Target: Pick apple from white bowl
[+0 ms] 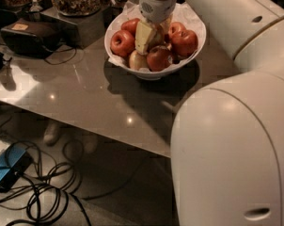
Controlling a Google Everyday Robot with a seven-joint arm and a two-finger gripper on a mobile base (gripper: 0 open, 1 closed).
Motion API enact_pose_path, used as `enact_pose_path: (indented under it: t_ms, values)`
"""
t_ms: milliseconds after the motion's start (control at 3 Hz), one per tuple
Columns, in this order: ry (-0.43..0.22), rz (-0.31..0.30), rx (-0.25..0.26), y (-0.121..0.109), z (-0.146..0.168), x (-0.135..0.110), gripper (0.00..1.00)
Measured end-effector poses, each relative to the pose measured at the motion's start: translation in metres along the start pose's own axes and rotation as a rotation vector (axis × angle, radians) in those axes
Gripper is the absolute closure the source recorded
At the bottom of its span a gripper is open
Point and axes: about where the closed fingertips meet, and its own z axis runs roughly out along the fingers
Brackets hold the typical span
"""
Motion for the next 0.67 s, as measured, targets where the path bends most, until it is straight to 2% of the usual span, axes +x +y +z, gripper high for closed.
enact_pose_path:
  t_ms: [333, 667]
  values:
    - [-0.005, -0.029, 0.009, -0.0003, 0.0085, 0.0057, 0.5]
    - [-0.005, -0.029, 0.009, -0.0008, 0.0058, 0.005, 0.73]
